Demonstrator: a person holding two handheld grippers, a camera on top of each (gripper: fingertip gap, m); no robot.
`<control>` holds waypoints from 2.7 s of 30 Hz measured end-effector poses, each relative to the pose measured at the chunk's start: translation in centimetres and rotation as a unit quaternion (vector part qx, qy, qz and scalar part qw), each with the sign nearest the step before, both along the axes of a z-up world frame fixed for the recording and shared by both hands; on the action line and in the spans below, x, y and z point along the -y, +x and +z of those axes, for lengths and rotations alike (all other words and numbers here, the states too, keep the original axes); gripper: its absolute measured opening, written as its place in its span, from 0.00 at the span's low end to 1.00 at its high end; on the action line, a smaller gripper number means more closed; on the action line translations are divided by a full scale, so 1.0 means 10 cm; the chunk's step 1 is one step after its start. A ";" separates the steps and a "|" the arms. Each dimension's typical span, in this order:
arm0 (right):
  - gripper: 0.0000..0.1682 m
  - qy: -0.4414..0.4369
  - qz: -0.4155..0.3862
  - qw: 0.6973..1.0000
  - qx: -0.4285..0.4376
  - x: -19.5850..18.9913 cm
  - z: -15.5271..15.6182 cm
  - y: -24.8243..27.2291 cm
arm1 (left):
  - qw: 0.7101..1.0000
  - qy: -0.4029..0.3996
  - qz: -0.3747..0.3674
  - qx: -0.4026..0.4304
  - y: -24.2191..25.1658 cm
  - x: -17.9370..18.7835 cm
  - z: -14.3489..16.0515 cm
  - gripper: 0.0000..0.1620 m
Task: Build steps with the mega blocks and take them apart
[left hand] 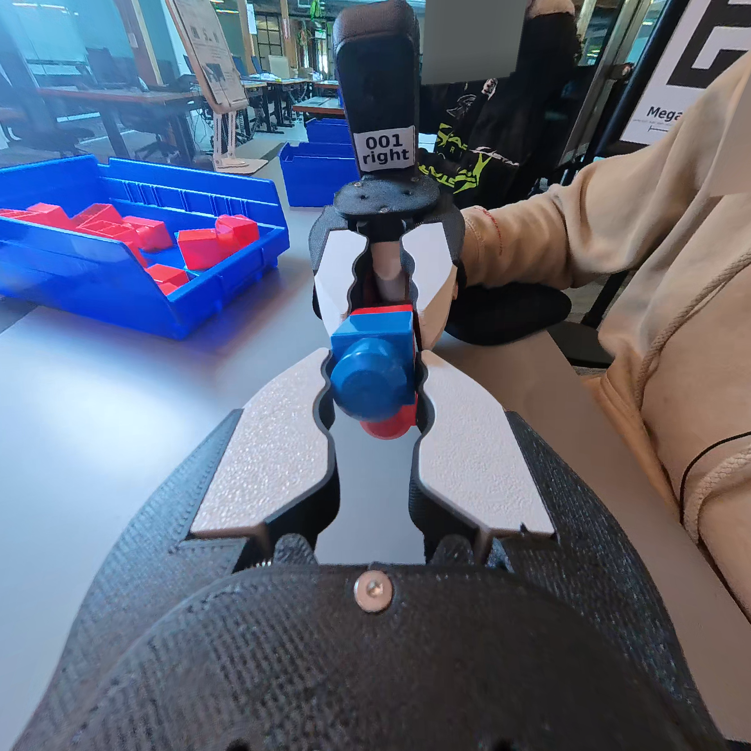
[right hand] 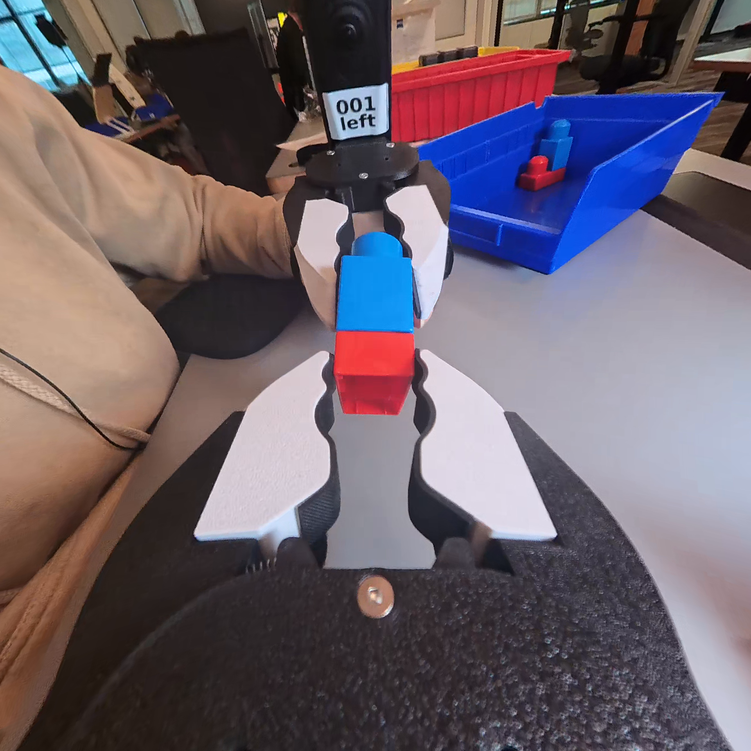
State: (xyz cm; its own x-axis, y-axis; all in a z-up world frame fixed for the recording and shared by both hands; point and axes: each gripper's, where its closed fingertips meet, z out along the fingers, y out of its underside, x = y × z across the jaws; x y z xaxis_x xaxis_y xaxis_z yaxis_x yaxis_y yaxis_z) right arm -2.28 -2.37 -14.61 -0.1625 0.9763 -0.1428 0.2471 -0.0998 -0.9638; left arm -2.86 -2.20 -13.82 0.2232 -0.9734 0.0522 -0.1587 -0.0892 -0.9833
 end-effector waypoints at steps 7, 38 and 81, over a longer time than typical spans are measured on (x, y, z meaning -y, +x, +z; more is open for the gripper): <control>0.22 0.049 -0.082 0.995 0.004 -0.48 0.17 0.35 | 0.981 -0.043 0.098 0.164 -0.59 -0.26 0.56 0.23; 0.29 0.138 -0.057 0.983 0.105 -1.21 0.36 -0.03 | 0.988 -0.003 0.153 0.011 -0.46 -0.24 -0.27 0.23; 0.16 0.149 -0.421 0.890 0.088 -2.11 0.67 1.22 | 0.986 0.051 0.160 -0.008 -0.47 -0.23 -0.22 0.23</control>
